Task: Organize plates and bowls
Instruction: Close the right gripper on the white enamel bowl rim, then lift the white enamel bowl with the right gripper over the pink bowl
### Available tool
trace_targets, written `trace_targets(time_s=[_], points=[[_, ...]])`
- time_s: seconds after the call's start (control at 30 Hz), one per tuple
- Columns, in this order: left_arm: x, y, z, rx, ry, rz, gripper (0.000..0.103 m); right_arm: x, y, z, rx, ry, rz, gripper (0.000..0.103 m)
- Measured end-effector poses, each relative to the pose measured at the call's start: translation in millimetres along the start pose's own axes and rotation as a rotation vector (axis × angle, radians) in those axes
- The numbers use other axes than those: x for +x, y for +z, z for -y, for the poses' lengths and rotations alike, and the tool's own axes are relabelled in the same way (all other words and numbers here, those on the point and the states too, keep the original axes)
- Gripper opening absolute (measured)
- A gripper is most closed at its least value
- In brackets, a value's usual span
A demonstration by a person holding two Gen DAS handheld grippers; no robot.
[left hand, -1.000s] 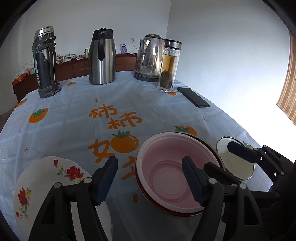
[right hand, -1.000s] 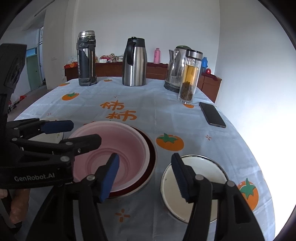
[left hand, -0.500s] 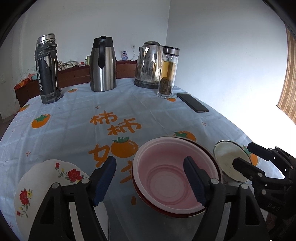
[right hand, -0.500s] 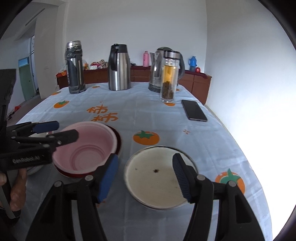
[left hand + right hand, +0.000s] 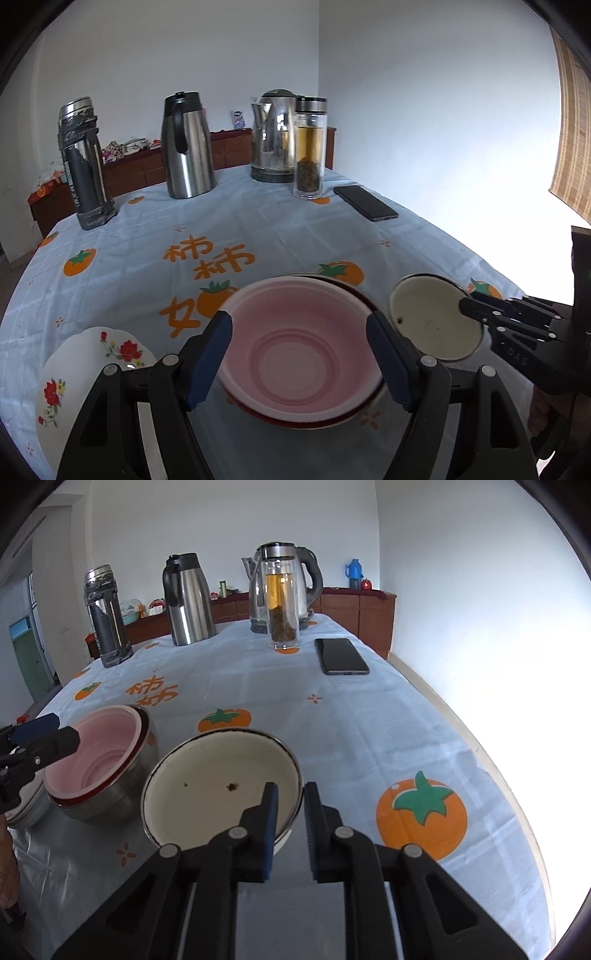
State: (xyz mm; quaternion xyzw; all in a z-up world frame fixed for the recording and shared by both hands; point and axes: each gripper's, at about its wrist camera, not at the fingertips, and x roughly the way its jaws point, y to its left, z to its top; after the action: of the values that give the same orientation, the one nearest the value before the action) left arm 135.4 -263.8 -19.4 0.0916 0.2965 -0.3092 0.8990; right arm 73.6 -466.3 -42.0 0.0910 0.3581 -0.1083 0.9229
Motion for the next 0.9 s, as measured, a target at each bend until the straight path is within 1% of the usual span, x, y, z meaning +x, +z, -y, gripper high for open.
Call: trace_targets(time_s=[0.1,0.27,0.3,0.33,0.37,0.4,0.43,0.57,0.67,0.7,0.83,0.9], points=[[-2,0,15,0.025,-0.024,0.007,0.077,0,1,4,0.011,0.011,0.000,0.007],[-7,0,36,0.043,-0.088,0.005,0.075,-2,1,6,0.002,0.005,0.003,0.005],[-7,0,41,0.047,-0.105,-0.003,0.068,-3,1,6,-0.007,-0.001,0.005,0.005],[-6,0,47,0.054,-0.116,-0.012,0.053,-3,0,6,-0.012,-0.003,0.005,0.005],[-3,0,52,0.064,-0.129,-0.027,0.045,-3,0,8,-0.011,-0.001,0.006,0.005],[0,-1,57,0.071,-0.139,-0.045,0.035,-3,-1,10,-0.007,-0.002,0.007,0.005],[6,-2,62,0.076,-0.155,-0.073,0.030,-4,-1,12,-0.004,-0.003,0.009,0.004],[19,-6,73,0.063,-0.188,-0.133,0.029,-7,-3,21,0.003,0.009,0.016,0.005],[29,-6,79,0.053,-0.196,-0.166,0.029,-7,-5,22,0.003,0.017,0.023,0.005],[34,-6,80,0.049,-0.179,-0.183,0.029,-7,-5,23,0.006,0.022,0.024,0.005],[40,-8,84,0.046,-0.175,-0.199,0.029,-8,-6,24,0.008,0.038,0.034,0.005],[42,-9,87,0.056,-0.165,-0.195,0.026,-8,-6,24,0.010,0.043,0.036,0.006]])
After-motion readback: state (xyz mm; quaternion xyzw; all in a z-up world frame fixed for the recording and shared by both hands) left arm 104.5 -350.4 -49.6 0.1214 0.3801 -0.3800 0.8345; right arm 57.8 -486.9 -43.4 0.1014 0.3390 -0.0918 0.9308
